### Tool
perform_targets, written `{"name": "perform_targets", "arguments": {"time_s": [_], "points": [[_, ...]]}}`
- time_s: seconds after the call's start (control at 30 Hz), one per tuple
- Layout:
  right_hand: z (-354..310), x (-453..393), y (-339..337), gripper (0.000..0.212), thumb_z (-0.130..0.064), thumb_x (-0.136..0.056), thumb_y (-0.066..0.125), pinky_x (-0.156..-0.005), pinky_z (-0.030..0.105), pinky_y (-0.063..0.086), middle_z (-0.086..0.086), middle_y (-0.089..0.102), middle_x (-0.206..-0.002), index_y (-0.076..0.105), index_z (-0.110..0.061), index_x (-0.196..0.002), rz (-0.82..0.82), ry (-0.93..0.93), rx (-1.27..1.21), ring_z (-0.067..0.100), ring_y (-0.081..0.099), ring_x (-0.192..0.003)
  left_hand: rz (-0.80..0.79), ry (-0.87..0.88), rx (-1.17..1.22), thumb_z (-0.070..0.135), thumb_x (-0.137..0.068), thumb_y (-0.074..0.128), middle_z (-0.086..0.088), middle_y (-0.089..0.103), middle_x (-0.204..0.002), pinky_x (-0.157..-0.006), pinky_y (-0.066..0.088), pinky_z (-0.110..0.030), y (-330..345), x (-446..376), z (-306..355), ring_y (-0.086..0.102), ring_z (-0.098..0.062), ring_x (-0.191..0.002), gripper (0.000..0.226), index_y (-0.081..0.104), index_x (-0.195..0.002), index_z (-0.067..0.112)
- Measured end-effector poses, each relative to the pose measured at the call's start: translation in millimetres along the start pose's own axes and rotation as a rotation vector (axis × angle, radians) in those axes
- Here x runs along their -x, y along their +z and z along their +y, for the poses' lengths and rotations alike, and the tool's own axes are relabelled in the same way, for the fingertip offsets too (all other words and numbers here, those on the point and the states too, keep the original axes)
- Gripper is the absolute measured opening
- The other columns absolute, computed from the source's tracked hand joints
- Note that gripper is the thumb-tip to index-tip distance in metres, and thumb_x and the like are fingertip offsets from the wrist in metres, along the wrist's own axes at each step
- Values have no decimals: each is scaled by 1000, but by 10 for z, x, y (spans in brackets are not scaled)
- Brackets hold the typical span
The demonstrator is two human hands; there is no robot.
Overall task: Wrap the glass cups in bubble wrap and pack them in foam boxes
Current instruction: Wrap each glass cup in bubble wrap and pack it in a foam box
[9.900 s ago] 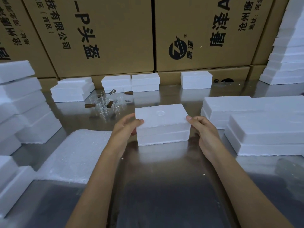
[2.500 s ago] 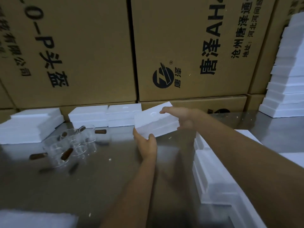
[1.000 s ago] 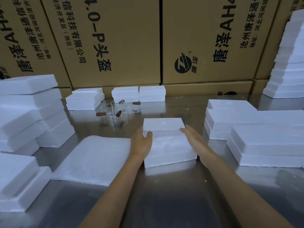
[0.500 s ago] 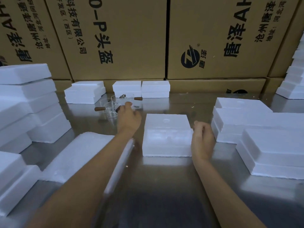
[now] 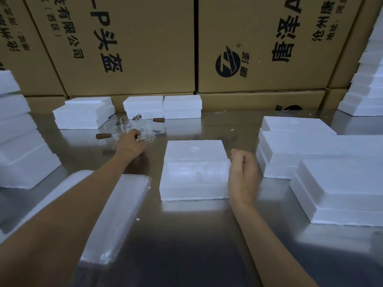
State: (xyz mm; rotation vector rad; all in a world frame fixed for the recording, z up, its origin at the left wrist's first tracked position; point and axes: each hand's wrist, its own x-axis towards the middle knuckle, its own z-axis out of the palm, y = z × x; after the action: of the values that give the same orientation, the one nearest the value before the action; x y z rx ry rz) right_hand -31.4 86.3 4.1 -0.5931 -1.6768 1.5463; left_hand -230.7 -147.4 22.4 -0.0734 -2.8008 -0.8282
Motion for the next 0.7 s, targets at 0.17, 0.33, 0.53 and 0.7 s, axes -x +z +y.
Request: {"name": "perform_targets", "arguments": {"time_s": [0.17,0.33,0.53,0.7], "points": [[24,-13,8,32,-52,-82,46,-68,22,43,-17,65,-83,66,-28,-91,-11,-3,17,-7,58,-82,84,-1,117,12,-99,58,-13,64,-130,-96,45,-32,34,-56,-13,59,-28,-108,25,70,-121,11],[5,-4,9,33,-52,-81,46,-66,23,40,-18,64,-81,65,-28,-91,-13,2,3,-10,57,-80,201,63,207,5,-97,57,-8,73,-117,-99,49,-30,-55,53,85,64,-25,-110,24,76,-109,12],[-64,30,-33,28,-47,-81,47,-70,26,44,-18,64,-87,65,-29,-91,-5,0,-29,-10,57,-83,265,167,249,15,-97,59,-4,75,-102,-88,57,-36,-340,388,332,69,-23,-91,20,76,-108,14],[-116,173,-88,31,-32,-87,49,-100,38,44,-10,65,-109,65,-20,-110,23,-300,196,15,52,-114,306,304,386,16,-97,60,17,70,-89,-77,56,-23,-634,969,592,67,-5,-82,19,76,-103,22]]}}
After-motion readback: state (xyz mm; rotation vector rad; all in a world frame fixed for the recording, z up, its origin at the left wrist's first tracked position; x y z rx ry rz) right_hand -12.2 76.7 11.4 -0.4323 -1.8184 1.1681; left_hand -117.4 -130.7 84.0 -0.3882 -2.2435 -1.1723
